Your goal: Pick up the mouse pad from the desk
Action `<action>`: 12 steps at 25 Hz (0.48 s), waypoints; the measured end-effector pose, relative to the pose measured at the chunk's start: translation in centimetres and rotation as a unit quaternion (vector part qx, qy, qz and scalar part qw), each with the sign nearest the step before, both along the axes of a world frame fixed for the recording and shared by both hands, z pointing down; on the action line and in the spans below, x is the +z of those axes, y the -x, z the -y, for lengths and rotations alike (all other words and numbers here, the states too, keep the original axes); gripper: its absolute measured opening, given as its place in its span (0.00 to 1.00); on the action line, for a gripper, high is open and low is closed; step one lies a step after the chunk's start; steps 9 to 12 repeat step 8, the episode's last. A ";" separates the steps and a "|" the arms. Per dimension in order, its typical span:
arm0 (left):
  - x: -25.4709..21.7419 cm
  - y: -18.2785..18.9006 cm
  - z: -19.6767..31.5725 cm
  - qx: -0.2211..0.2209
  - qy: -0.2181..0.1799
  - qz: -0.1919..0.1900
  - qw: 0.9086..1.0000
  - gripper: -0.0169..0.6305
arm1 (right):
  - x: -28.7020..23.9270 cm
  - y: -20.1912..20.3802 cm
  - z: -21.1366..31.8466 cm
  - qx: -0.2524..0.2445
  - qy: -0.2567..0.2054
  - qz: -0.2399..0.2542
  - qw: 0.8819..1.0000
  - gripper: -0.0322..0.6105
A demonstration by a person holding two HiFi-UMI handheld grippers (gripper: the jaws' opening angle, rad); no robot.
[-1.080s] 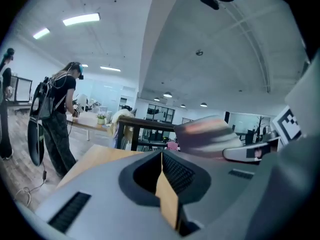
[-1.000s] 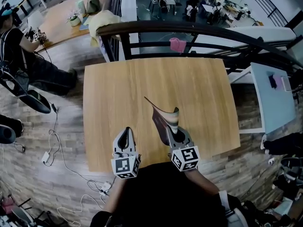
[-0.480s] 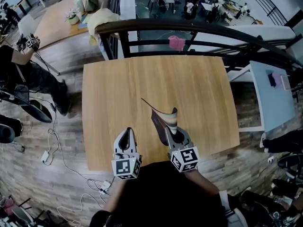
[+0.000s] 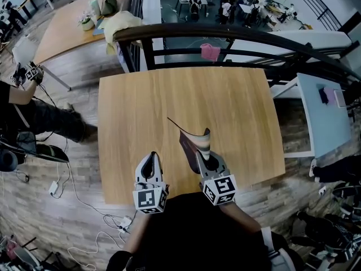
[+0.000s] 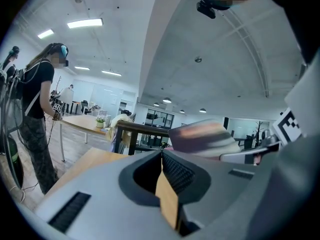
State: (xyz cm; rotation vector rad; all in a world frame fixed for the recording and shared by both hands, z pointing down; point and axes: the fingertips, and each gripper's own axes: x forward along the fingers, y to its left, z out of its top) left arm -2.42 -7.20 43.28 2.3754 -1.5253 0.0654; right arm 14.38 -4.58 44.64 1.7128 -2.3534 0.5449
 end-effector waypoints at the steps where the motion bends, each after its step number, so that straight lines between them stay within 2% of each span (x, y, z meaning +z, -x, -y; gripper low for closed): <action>1: 0.0 0.0 0.0 0.000 0.000 0.000 1.000 0.06 | 0.1 0.1 0.0 0.000 0.000 0.001 1.000 0.12; 12: 0.2 -0.1 0.1 0.000 0.002 0.001 1.000 0.06 | -0.1 0.0 0.1 -0.001 -0.001 0.003 1.000 0.12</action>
